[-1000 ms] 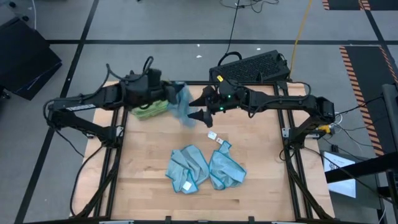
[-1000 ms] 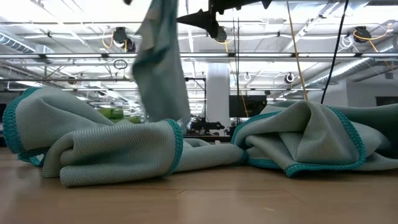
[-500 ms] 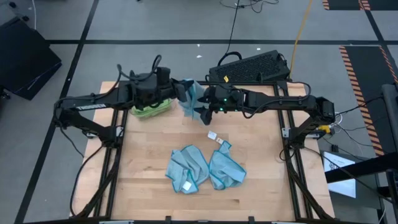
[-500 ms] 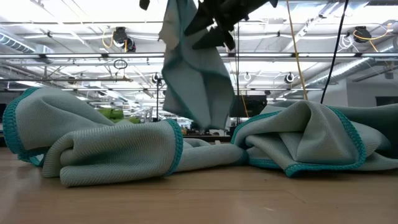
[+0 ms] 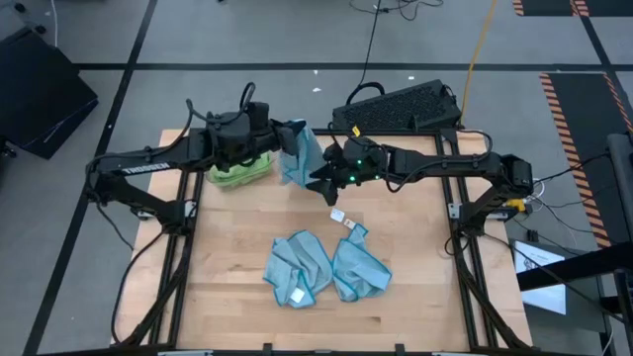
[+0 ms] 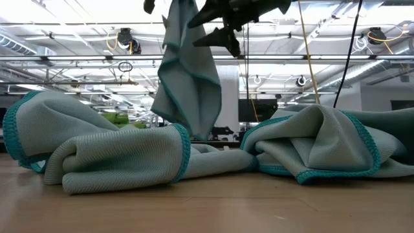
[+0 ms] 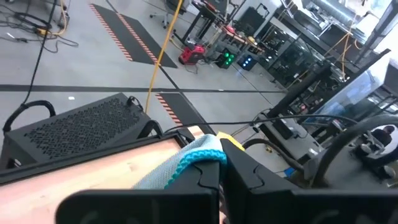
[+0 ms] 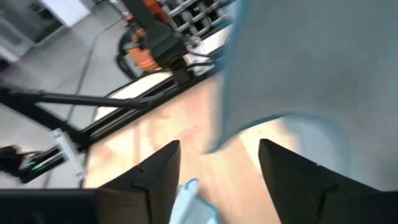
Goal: Fold microfiber towels
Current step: Fold the top center blue microfiber cloth
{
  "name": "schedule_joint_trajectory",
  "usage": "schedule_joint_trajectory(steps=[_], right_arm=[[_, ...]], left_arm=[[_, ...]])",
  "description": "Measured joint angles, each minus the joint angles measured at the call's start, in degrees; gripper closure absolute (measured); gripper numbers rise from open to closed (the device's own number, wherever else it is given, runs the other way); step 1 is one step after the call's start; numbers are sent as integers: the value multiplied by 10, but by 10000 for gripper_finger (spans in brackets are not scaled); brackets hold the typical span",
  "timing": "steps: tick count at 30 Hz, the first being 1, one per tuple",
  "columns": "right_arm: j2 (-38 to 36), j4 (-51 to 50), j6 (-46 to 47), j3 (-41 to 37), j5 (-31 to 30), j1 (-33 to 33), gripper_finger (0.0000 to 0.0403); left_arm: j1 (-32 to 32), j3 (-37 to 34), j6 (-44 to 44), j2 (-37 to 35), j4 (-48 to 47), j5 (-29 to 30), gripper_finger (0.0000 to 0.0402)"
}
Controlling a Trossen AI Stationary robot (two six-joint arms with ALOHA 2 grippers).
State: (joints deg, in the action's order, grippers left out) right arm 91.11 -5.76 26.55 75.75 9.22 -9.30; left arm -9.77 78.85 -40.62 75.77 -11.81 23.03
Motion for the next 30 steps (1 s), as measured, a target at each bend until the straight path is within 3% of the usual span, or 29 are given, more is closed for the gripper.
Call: schedule_joint_trajectory(steps=[3,8,10,14,23,30], right_arm=[[0,-6,0,0,5,1,163],[7,7,20,0,-90,0,129],[13,11,18,0,-119,-3,126],[28,27,-1,0,-113,-9,139],[60,75,8,0,-76,-3,230],[67,82,5,0,-77,-4,384]], left_arm=[[-4,0,-1,0,0,0,398],[-4,0,-6,0,1,1,396],[-4,0,-4,0,1,1,398],[-4,0,-4,0,1,1,398],[-5,0,-3,0,1,6,399],[-5,0,2,0,0,11,399]])
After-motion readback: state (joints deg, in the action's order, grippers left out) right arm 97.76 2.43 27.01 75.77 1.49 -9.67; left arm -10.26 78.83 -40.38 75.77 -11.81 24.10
